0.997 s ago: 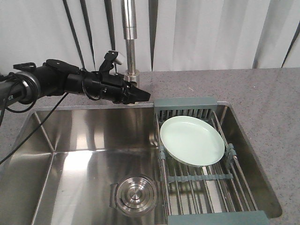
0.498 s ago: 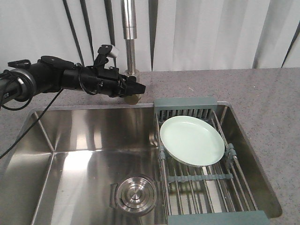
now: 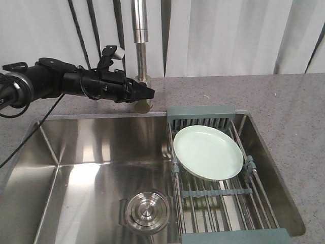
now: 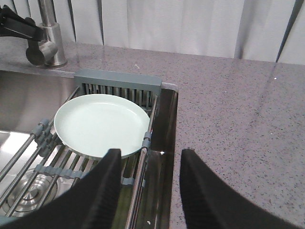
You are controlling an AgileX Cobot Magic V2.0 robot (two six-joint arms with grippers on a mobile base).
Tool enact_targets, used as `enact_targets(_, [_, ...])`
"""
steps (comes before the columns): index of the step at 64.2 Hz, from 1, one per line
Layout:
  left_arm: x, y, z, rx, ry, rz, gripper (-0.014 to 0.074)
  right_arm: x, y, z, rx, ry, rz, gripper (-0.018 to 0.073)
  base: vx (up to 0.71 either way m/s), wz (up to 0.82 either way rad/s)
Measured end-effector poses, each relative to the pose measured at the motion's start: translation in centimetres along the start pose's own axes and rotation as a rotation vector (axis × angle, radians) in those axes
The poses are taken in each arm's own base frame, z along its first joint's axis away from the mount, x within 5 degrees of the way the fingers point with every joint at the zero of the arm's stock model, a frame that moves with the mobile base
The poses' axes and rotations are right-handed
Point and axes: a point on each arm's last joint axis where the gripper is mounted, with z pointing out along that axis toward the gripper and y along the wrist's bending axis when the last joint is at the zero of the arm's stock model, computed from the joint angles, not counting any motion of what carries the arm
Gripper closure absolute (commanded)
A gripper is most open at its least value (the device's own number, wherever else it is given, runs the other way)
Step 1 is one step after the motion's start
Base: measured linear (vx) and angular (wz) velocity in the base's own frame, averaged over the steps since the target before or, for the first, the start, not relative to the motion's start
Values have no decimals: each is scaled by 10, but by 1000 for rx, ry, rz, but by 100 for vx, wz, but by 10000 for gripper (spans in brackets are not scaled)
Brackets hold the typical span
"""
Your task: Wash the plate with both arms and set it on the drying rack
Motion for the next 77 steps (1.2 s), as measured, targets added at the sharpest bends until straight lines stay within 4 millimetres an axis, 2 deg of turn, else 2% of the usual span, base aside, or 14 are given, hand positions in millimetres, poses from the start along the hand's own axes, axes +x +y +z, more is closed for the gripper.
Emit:
enact_targets(10, [-11,-11,-13,1,10,55,602,0,0,0,0,0,0,270,0,0])
enact_targets(24, [-33,-47,-51,-90,135,159,602,0,0,0,0,0,0,270,0,0])
enact_targets(37, [-48,-74,-97,-324,275,179,602,0,0,0,0,0,-1,270,0,0])
enact_targets(54, [-61,-104,-163,-739,305,105,602,0,0,0,0,0,-1,270,0,0])
enact_targets(66, [-39,-129,-202,-934,255,90,602,0,0,0,0,0,-1,270,0,0])
enact_targets(77, [3,-158,-223,-955,129,117,602,0,0,0,0,0,-1,270,0,0])
